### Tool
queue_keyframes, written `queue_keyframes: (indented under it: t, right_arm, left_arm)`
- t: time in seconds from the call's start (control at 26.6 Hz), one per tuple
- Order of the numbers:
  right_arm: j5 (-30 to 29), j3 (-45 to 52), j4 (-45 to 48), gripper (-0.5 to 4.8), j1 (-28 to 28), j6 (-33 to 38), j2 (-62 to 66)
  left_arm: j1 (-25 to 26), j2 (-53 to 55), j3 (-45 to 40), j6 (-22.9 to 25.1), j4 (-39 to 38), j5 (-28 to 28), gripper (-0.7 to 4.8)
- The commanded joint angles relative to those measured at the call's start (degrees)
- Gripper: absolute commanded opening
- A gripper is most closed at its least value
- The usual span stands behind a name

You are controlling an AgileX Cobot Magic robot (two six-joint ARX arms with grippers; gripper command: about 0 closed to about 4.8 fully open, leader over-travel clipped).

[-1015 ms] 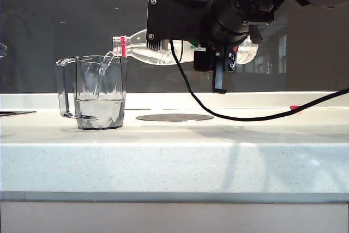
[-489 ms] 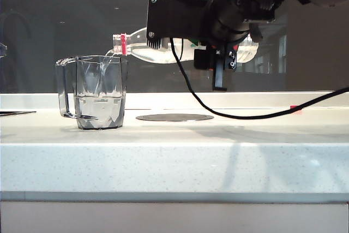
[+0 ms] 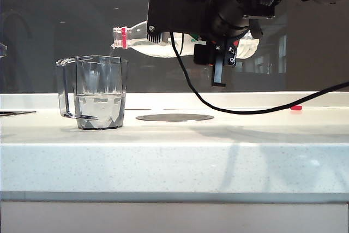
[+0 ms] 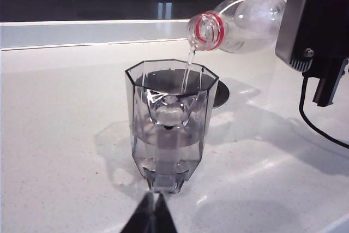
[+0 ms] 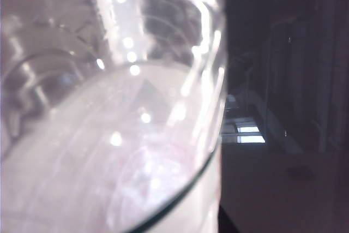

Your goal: Pick up the mineral water bottle on the table and pour water into the mug until it's half full.

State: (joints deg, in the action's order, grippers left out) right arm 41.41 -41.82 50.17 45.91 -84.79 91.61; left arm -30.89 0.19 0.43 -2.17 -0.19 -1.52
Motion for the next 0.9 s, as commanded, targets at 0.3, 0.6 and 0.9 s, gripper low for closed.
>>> queue_keyframes:
  t: [0.3, 0.6, 0.9]
  right_arm:
    - [0.1, -0.6, 2.4, 2.32, 0.1, 0.3, -0.6]
    - [0.1, -0.6, 2.4, 2.32, 0.1, -1.0, -0.6]
    - [0.1, -0.6, 2.4, 2.32, -0.3, -1.0, -0.6]
  left_arm:
    - [0.1, 0.0, 0.2, 0.1, 0.6, 0.2, -0.04]
    - [0.1, 0.0, 0.2, 0.1, 0.6, 0.2, -0.04]
    - [0.1, 0.0, 0.2, 0.1, 0.6, 0.3, -0.04]
